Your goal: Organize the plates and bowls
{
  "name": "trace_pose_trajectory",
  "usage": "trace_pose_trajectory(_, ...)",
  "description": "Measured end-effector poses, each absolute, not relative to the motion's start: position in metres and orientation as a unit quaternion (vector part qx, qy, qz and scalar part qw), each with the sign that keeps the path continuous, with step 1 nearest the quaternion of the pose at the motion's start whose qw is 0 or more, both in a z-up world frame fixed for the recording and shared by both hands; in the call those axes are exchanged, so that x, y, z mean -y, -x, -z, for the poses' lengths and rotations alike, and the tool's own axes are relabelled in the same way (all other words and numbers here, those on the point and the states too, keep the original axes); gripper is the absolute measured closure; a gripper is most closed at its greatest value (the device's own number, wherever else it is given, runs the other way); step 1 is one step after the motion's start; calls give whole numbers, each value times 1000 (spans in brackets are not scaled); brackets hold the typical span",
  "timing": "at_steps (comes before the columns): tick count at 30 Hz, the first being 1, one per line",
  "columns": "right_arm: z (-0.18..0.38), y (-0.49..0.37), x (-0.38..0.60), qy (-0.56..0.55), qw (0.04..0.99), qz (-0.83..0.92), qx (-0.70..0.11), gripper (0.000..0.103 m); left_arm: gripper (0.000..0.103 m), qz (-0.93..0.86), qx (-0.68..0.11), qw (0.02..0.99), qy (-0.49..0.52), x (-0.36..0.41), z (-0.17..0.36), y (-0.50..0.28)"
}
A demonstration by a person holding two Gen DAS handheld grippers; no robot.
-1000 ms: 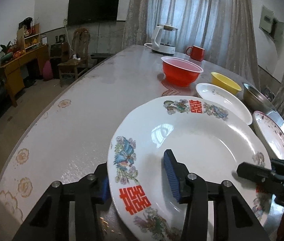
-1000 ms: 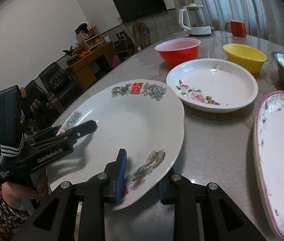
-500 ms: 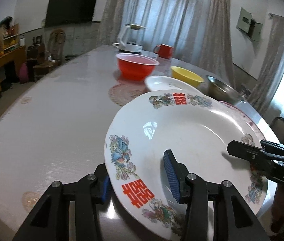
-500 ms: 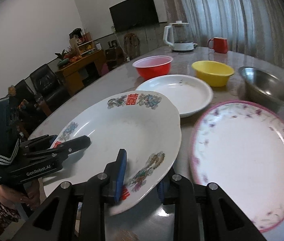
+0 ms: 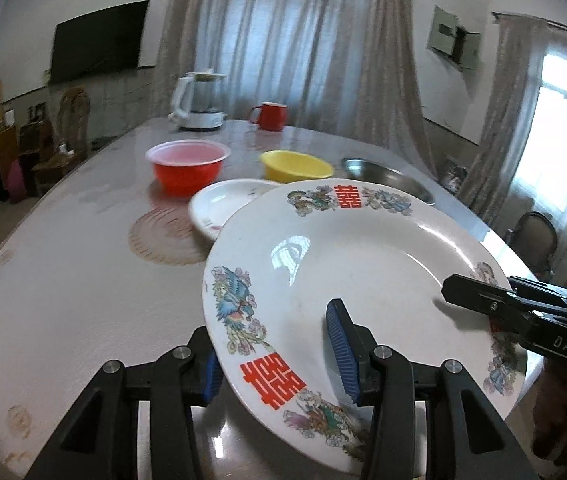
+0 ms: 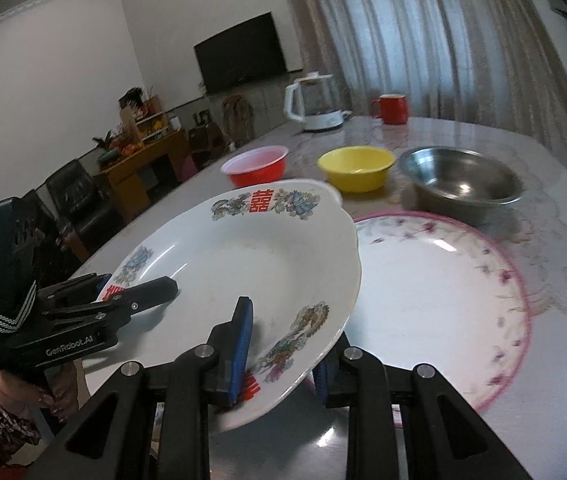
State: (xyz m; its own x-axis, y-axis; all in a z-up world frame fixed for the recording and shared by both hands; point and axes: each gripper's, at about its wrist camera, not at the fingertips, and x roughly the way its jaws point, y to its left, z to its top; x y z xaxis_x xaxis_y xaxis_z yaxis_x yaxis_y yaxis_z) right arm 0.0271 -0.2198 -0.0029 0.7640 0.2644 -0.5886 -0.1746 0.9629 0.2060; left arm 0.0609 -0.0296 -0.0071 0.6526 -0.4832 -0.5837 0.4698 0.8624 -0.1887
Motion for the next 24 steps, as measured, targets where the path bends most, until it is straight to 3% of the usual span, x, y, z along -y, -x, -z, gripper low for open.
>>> trace_pose_trajectory(24, 30, -22, 329, -175, 919, -26, -352, 78, 56, 285, -352, 890, -58, 146, 16, -74)
